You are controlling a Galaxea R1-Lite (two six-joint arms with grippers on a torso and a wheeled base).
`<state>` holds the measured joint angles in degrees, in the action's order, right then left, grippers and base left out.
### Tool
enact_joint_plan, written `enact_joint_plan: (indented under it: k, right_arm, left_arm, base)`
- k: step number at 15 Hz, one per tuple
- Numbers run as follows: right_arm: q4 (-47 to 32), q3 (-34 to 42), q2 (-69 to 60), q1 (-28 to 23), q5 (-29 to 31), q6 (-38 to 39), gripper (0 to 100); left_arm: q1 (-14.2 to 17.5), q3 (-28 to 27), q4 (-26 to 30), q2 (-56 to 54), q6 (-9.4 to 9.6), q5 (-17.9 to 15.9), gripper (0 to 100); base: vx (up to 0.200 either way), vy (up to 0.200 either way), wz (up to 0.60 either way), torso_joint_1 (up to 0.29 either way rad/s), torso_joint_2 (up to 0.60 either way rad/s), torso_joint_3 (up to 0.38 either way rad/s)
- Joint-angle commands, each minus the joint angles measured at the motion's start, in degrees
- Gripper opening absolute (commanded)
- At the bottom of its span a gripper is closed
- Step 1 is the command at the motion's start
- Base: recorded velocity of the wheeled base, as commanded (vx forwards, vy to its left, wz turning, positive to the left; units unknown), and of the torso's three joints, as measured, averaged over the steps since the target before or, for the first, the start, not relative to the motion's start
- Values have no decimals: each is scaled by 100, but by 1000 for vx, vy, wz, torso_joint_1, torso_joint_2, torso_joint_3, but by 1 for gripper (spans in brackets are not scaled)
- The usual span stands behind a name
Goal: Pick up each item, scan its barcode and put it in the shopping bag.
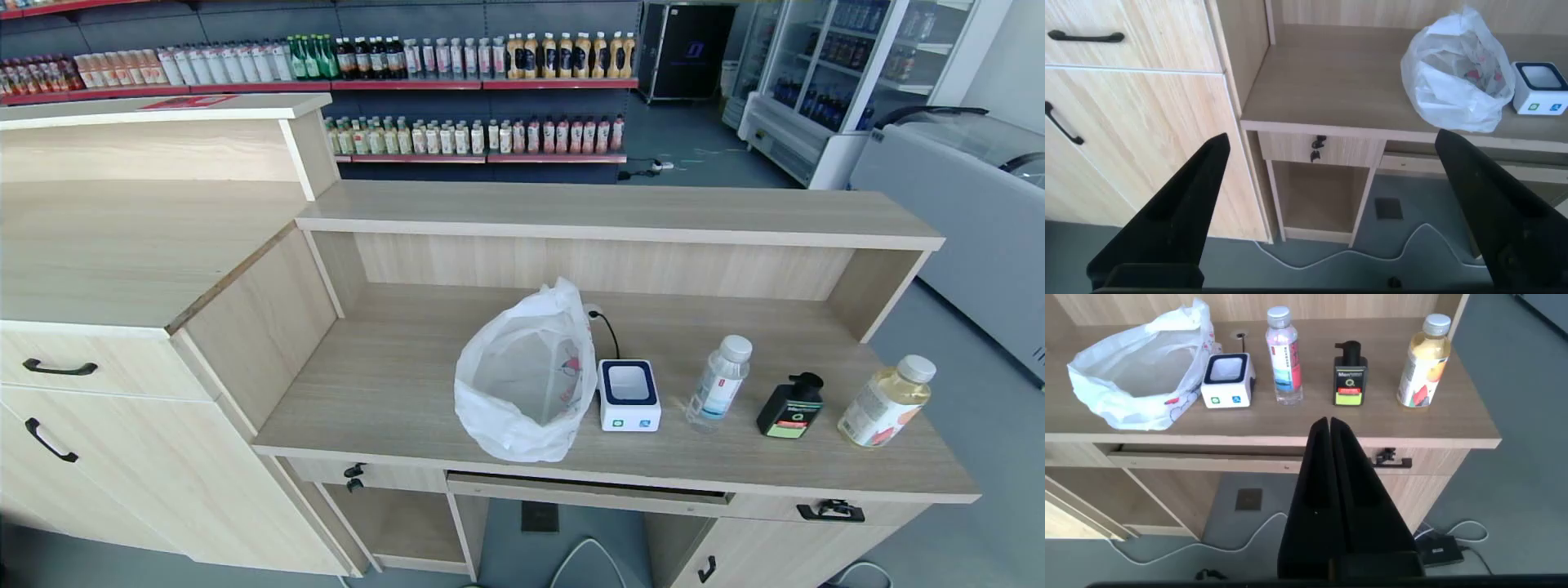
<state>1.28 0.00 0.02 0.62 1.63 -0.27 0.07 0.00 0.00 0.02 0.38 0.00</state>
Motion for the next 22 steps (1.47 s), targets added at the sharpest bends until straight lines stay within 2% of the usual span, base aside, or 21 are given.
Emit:
enact_joint_plan:
  k: [1, 3, 4, 5, 6, 7, 8, 12, 13, 15, 19, 22]
  right_arm:
    - [-31, -483, 252, 52, -5, -8, 0]
    - [-242, -2804, 2775, 158, -40, 141, 0]
    - [-75, -3542, 3777, 228, -58, 334, 0]
    - [109, -3885, 4260, 193, -67, 378, 0]
    - [628, -4535, 5306, -150, -75, 317, 0]
    - [900, -4667, 5913, -458, -102, 36, 0]
    - [1296, -4447, 6308, -590, -374, -140, 0]
    - [3106, -3103, 7301, -757, -919, -492, 0]
    - [3476, -2821, 7626, -765, -1104, -448, 100]
    - [4003, -2593, 8400, -880, -1209, -483, 100]
    - [4565, -2593, 9622, -1073, -1948, -773, 100]
    - [5066, -2531, 10175, -1152, -1939, -1168, 100]
  left_arm:
    - [1, 0, 0, -2, -3, 0, 100]
    - [1, 0, 0, -2, -3, 0, 100]
    - [1, 0, 0, -2, -3, 0, 100]
    - [1, 0, 0, -2, -3, 0, 100]
    - [1, 0, 0, -2, -3, 0, 100]
    - [1, 0, 0, -2, -3, 0, 100]
    - [1, 0, 0, -2, -3, 0, 100]
    - [1, 0, 0, -2, -3, 0, 100]
    - [1, 0, 0, -2, -3, 0, 100]
    - [1, 0, 0, -2, -3, 0, 100]
    - [1, 0, 0, -2, -3, 0, 100]
    - [1, 0, 0, -2, -3, 0, 100]
  base:
    - [0, 0, 0, 0, 0, 0]
    - [0, 0, 0, 0, 0, 0]
    - [0, 0, 0, 0, 0, 0]
    - [0, 0, 0, 0, 0, 0]
    - [0, 0, 0, 0, 0, 0]
    - [0, 0, 0, 0, 0, 0]
    - [0, 0, 0, 0, 0, 0]
    - [0, 0, 0, 0, 0, 0]
    - [0, 0, 0, 0, 0, 0]
    - [0, 0, 0, 0, 0, 0]
    - [0, 0, 0, 0, 0, 0]
    - [0, 0, 0, 0, 0, 0]
